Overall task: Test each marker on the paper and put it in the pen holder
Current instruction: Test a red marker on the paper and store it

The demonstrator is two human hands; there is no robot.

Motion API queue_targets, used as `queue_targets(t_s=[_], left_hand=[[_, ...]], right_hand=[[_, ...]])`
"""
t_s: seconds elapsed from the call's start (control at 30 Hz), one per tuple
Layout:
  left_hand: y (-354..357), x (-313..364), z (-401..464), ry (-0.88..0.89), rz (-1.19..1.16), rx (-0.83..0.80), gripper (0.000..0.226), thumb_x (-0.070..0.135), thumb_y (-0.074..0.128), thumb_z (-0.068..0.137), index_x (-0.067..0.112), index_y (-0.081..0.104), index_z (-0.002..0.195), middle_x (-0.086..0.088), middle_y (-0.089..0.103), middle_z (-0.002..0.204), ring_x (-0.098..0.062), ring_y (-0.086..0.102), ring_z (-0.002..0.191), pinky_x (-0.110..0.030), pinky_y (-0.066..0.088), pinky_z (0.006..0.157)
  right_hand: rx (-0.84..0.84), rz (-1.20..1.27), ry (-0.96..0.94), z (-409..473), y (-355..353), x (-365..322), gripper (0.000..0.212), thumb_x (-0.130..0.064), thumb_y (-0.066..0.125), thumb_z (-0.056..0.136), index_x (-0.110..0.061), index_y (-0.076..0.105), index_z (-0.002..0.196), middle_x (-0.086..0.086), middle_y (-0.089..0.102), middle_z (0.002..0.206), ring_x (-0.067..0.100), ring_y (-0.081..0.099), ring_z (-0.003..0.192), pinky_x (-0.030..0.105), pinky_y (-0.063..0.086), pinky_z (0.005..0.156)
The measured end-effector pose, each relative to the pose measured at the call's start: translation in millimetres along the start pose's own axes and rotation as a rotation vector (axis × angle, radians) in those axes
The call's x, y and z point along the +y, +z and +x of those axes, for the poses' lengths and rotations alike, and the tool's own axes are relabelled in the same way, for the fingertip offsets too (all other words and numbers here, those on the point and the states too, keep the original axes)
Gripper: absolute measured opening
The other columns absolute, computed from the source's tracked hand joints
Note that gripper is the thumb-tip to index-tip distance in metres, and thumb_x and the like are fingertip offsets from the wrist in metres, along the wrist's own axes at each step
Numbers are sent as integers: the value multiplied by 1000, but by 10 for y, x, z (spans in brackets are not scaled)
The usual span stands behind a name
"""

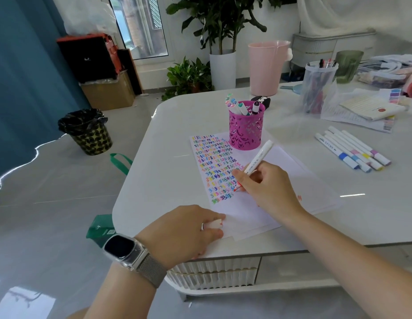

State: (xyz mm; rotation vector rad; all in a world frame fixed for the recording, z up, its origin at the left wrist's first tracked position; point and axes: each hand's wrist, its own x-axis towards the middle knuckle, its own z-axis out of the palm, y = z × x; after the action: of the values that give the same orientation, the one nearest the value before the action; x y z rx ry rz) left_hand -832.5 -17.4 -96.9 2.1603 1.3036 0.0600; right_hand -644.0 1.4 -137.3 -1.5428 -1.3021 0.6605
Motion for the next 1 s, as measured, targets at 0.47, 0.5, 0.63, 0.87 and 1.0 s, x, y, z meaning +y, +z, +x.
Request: queue_targets(t_s=[0.47,0.5,0.63,0.87,1.0], left_hand=[[1,-19,23,23,-6,-9,33,40,50,93,45,52,126,9,59,54,2,54,53,-5,36,55],[0,-18,25,23,-12,-15,33,39,50,93,45,52,125,8,60,54,1,54,53,-4,36,55],[6,-33,27,19,-26,-17,32,38,51,93,46,53,124,7,61,55,1,56,53,-4,37,56],[16,-70,43,14,-51,-26,31,39,52,91,47,54,121,5,64,60,-1,59,54,-9,44,63],[14,-68,42,16,-53,-22,31,38,52,92,47,54,122,4,65,59,-2,59,53,-5,41,58]], right_hand=[[-22,-76,-4,12,16,45,31,-42,67,84,-11,65,87,5,71,74,10,70,70,26,52,63],[-20,-84,-4,14,16,51,31,-42,67,84,-11,66,86,5,71,74,10,70,69,24,51,62],[-16,-69,-8,23,2,47,27,-40,67,85,-13,65,86,4,71,73,10,70,69,24,52,64],[-36,-80,-18,11,-13,24,20,-38,67,86,-23,59,76,-2,70,69,5,68,65,11,46,55],[-70,-55,-3,13,-19,-1,21,-37,67,86,-20,59,77,-1,70,68,7,70,63,16,50,58]])
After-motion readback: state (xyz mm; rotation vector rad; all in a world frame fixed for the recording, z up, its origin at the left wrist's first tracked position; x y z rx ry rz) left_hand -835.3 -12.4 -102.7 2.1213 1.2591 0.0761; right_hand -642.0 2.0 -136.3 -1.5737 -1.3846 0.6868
